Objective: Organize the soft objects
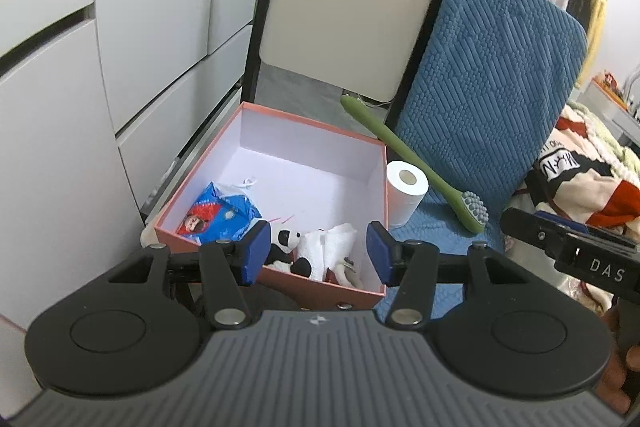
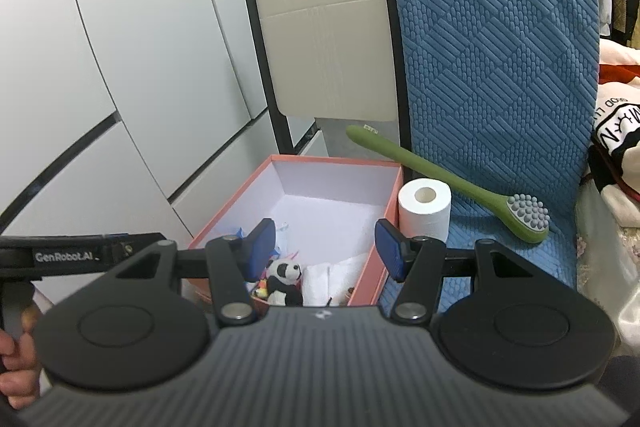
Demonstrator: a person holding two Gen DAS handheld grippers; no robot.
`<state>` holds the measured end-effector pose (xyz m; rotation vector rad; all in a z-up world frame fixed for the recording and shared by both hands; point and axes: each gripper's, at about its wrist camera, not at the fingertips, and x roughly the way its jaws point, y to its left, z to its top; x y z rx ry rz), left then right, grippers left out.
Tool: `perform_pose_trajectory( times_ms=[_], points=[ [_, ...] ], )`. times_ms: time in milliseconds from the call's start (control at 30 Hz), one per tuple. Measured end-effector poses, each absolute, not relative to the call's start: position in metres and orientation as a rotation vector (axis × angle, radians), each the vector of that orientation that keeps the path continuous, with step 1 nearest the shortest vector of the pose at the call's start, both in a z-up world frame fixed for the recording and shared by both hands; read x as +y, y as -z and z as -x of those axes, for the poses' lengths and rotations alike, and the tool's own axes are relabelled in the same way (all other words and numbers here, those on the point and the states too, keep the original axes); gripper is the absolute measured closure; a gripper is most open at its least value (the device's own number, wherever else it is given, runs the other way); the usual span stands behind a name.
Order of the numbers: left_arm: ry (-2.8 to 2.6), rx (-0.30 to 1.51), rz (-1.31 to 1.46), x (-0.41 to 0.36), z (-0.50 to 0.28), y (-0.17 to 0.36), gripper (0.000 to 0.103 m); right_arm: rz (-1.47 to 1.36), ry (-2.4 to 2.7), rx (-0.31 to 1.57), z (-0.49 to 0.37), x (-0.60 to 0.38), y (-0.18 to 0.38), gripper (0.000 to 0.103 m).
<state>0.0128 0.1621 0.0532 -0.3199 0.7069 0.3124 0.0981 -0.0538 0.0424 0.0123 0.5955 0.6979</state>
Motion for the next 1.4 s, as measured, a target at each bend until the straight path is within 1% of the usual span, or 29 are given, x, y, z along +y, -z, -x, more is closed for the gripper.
perform_pose_trajectory(
  times_ms=[367, 433, 500, 733, 767, 900, 967, 1000, 1067, 1100, 1400],
  points=[
    [-0.365, 0.722, 0.361, 0.165, 0.007, -0.038, 0.043, 0.019, -0.707, 0.633, -0.095, -0.054, -0.032, 0.045],
    [-0.370, 0.731, 0.356, 0.164, 0.009, -0.036, 0.041, 0.025, -0.708, 0.648, -0.095, -0.053, -0.028, 0.045],
    [-0.368, 0.733, 0.352, 0.162, 0.011, -0.036, 0.038, 0.025, -0.709, 0.657, -0.095, -0.054, -0.026, 0.045],
    [-0.357, 0.728, 0.360, 0.159, 0.012, -0.037, 0.037, 0.027, -0.700, 0.669, -0.093, -0.056, -0.023, 0.045],
    [-0.354, 0.729, 0.357, 0.158, 0.012, -0.037, 0.035, 0.031, -0.698, 0.667, -0.093, -0.055, -0.023, 0.045],
    [-0.353, 0.735, 0.354, 0.157, 0.012, -0.038, 0.019, 0.034, -0.689, 0.665, -0.093, -0.056, -0.022, 0.045],
    [-0.349, 0.734, 0.350, 0.156, 0.011, -0.039, 0.014, 0.034, -0.690, 0.669, -0.092, -0.056, -0.021, 0.045],
    [-0.349, 0.733, 0.351, 0.155, 0.012, -0.039, 0.010, 0.036, -0.688, 0.672, -0.093, -0.056, -0.021, 0.043],
    [-0.348, 0.731, 0.359, 0.155, 0.011, -0.040, 0.004, 0.034, -0.689, 0.673, -0.092, -0.056, -0.020, 0.016],
    [-0.347, 0.730, 0.363, 0.155, 0.011, -0.041, 0.003, 0.029, -0.690, 0.666, -0.092, -0.058, -0.020, 0.012],
    [-0.355, 0.735, 0.379, 0.156, 0.010, -0.041, 0.001, 0.026, -0.664, 0.664, -0.094, -0.063, -0.022, 0.012]
  ],
)
